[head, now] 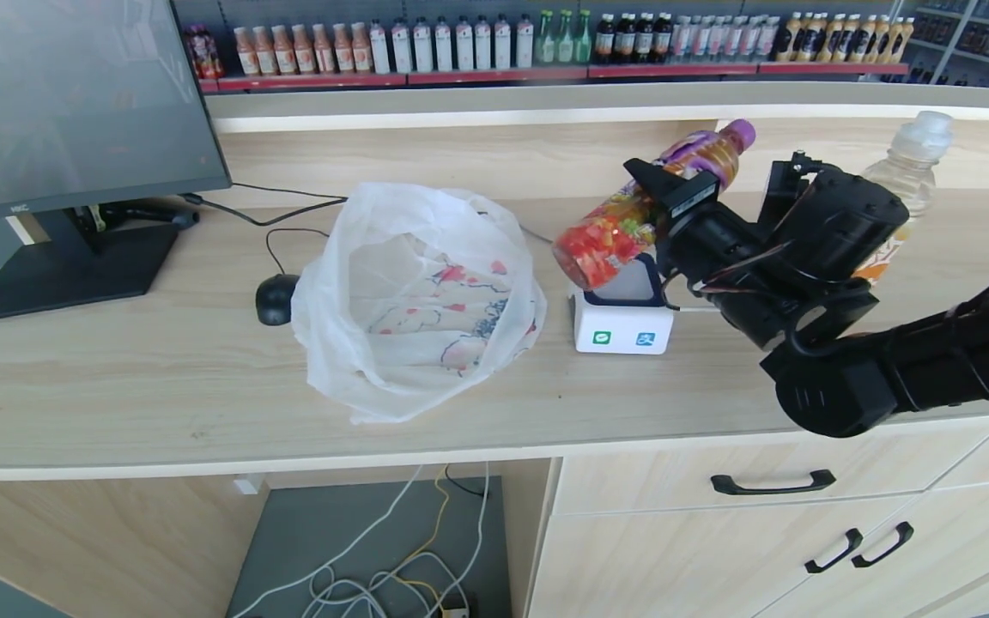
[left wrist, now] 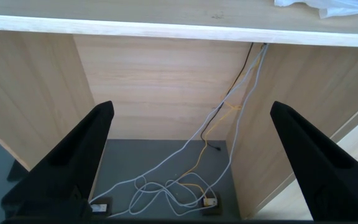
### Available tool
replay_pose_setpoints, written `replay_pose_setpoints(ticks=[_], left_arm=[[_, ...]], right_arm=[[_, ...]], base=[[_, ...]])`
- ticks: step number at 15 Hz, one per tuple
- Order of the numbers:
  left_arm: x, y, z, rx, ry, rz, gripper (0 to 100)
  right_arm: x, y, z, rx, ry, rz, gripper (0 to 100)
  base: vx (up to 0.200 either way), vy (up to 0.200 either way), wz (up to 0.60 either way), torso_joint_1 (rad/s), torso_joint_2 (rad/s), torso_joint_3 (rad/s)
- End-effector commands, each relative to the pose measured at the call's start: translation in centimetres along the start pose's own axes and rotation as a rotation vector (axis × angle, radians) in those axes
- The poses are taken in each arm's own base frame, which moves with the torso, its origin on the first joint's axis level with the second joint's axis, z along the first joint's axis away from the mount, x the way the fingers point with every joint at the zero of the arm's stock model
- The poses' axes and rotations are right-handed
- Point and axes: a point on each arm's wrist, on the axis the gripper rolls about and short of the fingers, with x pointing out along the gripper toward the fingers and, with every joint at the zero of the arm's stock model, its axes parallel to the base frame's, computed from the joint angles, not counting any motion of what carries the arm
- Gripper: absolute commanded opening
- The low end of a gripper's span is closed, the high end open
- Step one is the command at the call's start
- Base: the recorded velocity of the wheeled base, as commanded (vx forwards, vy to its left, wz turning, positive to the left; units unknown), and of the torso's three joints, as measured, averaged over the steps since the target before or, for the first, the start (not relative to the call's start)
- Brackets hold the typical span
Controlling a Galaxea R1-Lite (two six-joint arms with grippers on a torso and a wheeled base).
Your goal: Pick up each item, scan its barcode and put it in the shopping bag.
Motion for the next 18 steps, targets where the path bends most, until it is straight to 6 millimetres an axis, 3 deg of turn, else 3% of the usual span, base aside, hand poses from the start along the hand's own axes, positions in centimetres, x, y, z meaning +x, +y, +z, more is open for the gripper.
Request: replay_pose_setpoints(ticks=[1,13,18], left_arm=[[0.0,0.0,0.0,0.000,-0.001,0.001,100],[0.0,0.0,0.0,0.000,-0.001,0.000,100],[0.0,0.0,0.0,0.000,-0.001,0.001,100]], right_arm=[[0.0,-1.0,0.7,-0.002,-0.017,-0.023,0],[-0.4,-2.7,0.4,-0.009,-0.020,-0.050,0],[-0.4,-2.5,0.6,-0.011,-0.025,-0.044,0]], base=[[0.000,0.000,0.00,0.000,0.00,0.000],[0.000,0.000,0.00,0.000,0.00,0.000],[0.000,0.000,0.00,0.000,0.00,0.000]])
